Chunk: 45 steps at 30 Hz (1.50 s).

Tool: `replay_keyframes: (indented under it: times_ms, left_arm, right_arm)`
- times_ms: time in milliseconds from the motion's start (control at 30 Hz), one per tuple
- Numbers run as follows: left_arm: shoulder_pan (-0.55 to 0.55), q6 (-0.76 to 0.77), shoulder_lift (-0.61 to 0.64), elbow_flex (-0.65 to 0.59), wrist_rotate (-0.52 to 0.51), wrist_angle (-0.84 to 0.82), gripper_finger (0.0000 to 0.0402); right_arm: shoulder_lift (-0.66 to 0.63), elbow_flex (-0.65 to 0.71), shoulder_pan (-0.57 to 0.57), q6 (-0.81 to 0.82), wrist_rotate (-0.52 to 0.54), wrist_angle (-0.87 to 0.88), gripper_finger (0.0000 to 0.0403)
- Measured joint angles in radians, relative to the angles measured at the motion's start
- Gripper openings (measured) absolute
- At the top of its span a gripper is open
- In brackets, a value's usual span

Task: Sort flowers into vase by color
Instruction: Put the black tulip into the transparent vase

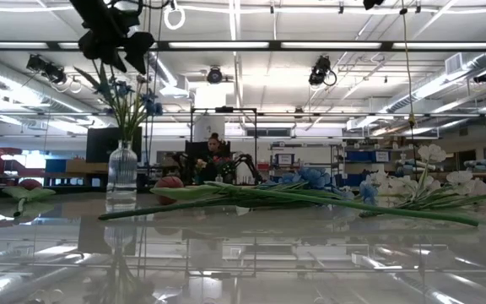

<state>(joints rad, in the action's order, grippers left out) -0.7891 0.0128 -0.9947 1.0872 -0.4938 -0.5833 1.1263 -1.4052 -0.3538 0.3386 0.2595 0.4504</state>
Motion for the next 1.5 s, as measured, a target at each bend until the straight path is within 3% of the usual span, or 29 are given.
replay_keyframes:
  times_ms: [133, 367, 600, 767, 967, 1300, 1400, 1500]
  left_arm:
    - [0.0, 0.055, -0.003, -0.076, 0.001, 0.04, 0.0314]
    - [0.007, 0.058, 0.03, -0.077, 0.002, 0.029, 0.0314]
    - [-0.061, 0.153, 0.02, -0.096, -0.001, -0.004, 0.0325]
    - [-0.04, 0.129, 0.034, -0.015, 0.016, -0.066, 0.0329]
    - [-0.075, 0.167, -0.032, 0.037, 0.02, -0.302, 0.033]
    - [-0.026, 0.185, 0.005, 0.1, 0.083, -0.291, 0.033]
    - [-0.025, 0.189, 0.028, 0.1, 0.093, -0.283, 0.033]
    - [-0.025, 0.254, 0.046, 0.101, 0.146, -0.291, 0.033]
  right_arm:
    - [0.0, 0.0, 0.0, 0.0, -0.024, 0.0, 0.016]
    - [0.0, 0.0, 0.0, 0.007, -0.054, 0.0, 0.016]
    - [0.0, 0.0, 0.0, 0.022, -0.1, 0.0, 0.0166]
    - [0.0, 0.0, 0.0, 0.029, -0.128, 0.0, 0.0181]
    - [0.0, 0.0, 0.001, 0.034, -0.147, -0.001, 0.0211]
    - [0.009, -0.001, 0.001, 0.037, -0.204, 0.007, 0.0236]
    - [0.056, 0.009, 0.027, 0.006, -0.209, 0.061, 0.0236]
    - [0.137, 0.04, 0.067, -0.048, -0.214, 0.007, 0.0235]
